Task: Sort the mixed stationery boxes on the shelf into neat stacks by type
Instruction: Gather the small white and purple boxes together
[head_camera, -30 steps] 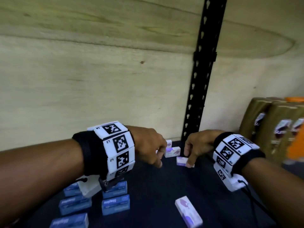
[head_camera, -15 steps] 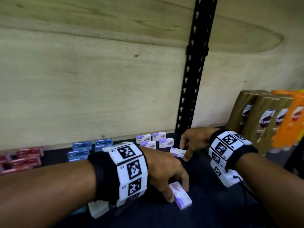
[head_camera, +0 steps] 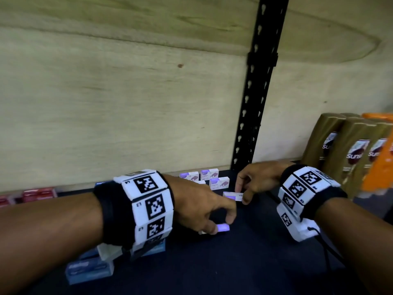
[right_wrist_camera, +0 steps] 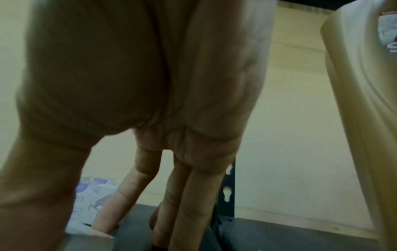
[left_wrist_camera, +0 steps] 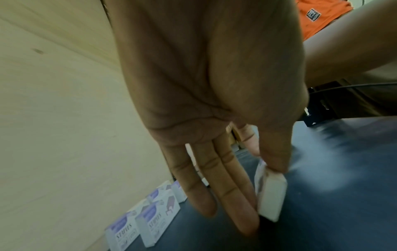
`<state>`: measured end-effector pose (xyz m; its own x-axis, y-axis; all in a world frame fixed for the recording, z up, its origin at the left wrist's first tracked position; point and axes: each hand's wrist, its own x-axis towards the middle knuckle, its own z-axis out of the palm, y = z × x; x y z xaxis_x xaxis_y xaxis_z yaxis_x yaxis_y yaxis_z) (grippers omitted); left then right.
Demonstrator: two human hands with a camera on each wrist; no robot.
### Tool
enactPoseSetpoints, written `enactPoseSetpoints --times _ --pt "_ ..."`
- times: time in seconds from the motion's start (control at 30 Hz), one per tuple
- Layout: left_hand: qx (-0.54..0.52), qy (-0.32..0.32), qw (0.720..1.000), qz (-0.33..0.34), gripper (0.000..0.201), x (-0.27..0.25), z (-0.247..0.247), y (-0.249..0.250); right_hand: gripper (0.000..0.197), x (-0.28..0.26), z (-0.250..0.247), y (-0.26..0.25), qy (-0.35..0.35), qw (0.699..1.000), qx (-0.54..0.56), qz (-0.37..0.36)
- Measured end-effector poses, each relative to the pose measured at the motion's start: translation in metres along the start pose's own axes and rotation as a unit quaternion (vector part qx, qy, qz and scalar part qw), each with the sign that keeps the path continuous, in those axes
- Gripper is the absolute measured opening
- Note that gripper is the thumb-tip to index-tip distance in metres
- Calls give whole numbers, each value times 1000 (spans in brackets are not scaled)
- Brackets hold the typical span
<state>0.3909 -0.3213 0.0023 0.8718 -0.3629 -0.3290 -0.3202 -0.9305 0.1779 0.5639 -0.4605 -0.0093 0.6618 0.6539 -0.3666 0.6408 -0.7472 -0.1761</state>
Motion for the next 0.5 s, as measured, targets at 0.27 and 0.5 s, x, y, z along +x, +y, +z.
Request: enactPoseSetpoints --times 0.27,0.5 --pt "62 8 998 -5 29 0 -1 3 24 11 1 9 -3 998 58 21" --pt "60 21 997 -53 30 -1 -1 -8 5 20 8 15 -14 988 151 24"
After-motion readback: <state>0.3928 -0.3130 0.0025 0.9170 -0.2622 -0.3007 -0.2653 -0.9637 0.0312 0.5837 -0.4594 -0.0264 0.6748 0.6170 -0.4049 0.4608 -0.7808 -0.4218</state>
